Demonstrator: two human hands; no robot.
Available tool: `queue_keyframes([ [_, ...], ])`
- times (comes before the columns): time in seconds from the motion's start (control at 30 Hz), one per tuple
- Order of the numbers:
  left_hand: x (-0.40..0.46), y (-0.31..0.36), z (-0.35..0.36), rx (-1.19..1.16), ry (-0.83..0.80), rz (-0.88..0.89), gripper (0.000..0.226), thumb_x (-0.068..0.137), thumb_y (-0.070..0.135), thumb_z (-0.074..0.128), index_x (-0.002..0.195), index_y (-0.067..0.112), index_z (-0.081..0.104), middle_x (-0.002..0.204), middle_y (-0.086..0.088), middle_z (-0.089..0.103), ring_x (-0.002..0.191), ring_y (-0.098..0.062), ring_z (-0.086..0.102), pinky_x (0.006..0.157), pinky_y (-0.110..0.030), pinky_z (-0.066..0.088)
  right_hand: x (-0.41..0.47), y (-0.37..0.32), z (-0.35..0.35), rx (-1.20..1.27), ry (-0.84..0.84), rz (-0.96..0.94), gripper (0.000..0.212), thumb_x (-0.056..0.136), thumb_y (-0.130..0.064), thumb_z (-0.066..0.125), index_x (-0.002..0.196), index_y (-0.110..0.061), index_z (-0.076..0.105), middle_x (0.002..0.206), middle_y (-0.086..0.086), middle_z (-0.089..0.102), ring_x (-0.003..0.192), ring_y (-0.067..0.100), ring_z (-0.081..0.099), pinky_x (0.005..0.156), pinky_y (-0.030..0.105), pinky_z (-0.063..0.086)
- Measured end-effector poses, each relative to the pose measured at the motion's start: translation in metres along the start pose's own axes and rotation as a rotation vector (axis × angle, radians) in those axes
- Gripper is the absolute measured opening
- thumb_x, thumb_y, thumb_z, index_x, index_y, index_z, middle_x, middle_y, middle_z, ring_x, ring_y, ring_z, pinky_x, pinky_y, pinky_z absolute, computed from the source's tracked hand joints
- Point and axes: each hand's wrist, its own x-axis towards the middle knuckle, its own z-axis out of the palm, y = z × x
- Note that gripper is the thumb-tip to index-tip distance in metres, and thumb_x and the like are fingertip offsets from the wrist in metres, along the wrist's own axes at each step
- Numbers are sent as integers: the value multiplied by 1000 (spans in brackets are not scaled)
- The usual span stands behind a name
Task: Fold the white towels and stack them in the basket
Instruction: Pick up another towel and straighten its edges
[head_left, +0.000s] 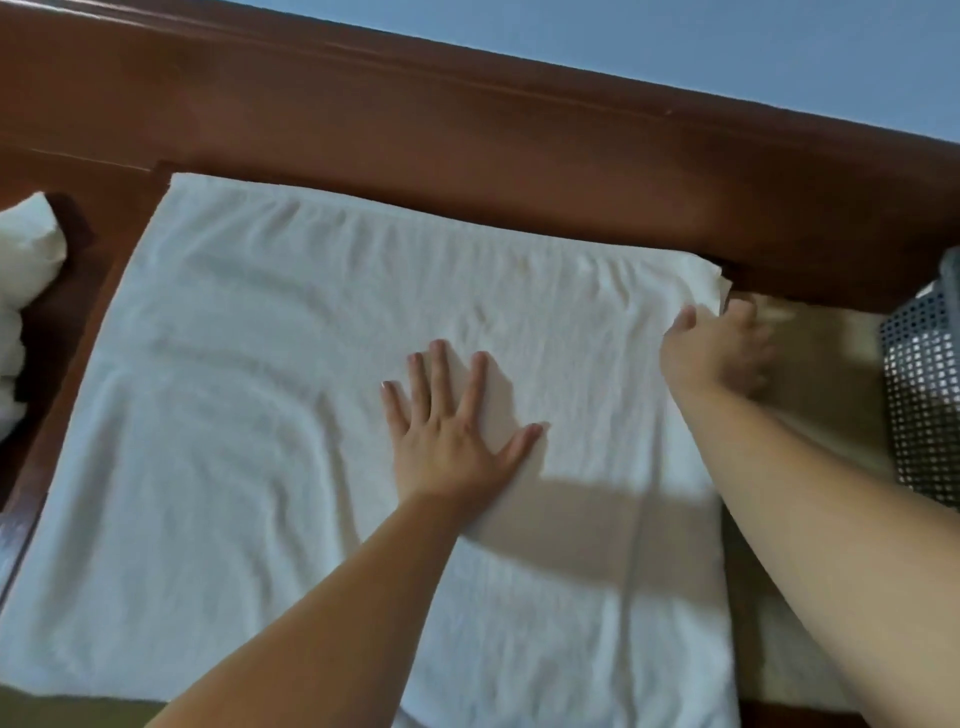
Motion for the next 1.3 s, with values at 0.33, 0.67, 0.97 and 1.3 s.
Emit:
queue_keyframes([
  [0.33, -1, 8, 1, 3, 49, -24, 105, 80, 100, 20, 165, 40, 1, 174, -5, -13, 159, -28, -16, 126, -59, -6, 74, 32, -19, 363, -277, -64, 30, 99, -31, 64, 111, -3, 66, 105, 16, 68, 97, 32, 64, 88, 48, 55],
  [0.67, -3, 10, 0, -23, 62, -31, 106, 79, 100, 24, 165, 41, 3, 174, -3, -11, 160, -27, -14, 127, -58, -7, 78, 39, -35, 464, -641, 182, 38, 85, -27, 86, 113, -9, 67, 116, 6, 72, 102, 25, 71, 93, 41, 58],
  [0.97, -2, 6, -2, -34, 34, -5, 115, 72, 105, 27, 164, 42, -2, 174, -3, -16, 159, -26, -19, 126, -58, -9, 31, 90, -48, 444, -624, 119, 52, 82, -45, 85, 121, -18, 63, 112, 0, 70, 100, 22, 68, 88, 41, 57],
  [1.3, -97, 21, 12, -6, -127, 239, 95, 83, 93, 36, 163, 44, 14, 174, 0, -12, 160, -24, -16, 125, -60, -11, -107, 219, -84, 573, -649, 158, 22, 89, -32, 83, 95, -15, 71, 91, -2, 77, 84, 12, 74, 67, 26, 53],
])
